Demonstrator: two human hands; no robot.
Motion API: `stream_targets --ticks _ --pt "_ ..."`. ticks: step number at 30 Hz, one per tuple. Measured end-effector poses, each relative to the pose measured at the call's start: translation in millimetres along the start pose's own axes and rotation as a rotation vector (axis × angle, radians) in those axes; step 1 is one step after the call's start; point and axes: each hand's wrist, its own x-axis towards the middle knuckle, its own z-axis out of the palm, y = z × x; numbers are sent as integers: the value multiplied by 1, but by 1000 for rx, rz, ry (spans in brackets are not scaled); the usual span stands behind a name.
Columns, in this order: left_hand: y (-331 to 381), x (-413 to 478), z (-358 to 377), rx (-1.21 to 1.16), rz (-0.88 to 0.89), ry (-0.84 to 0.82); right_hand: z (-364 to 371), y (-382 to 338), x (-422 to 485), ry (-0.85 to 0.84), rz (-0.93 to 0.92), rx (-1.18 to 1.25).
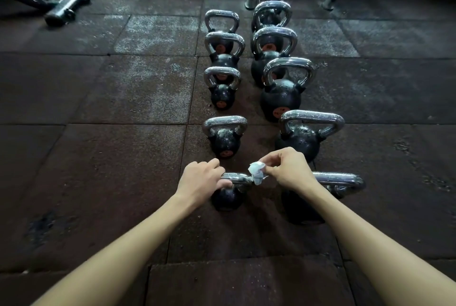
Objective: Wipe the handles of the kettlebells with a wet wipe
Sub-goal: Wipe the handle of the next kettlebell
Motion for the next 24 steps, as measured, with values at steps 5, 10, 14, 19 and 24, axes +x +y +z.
stream_targets --ticks 5,10,14,19,24 --pt "12 11 -27 -15 -156 -345 4 -3 5 -11 -4 -1" --pt "-22 21 -59 -430 -320 -541 -4 -26 23 4 -50 80" --pt "-67 39 -71 -498 -602 -332 -10 -51 48 66 -90 158" --pt "-81 64 -68 -471 -782 -336 4 -75 80 188 -45 278" --pt "-78 87 -53 -458 -761 -254 16 -75 100 281 -29 274"
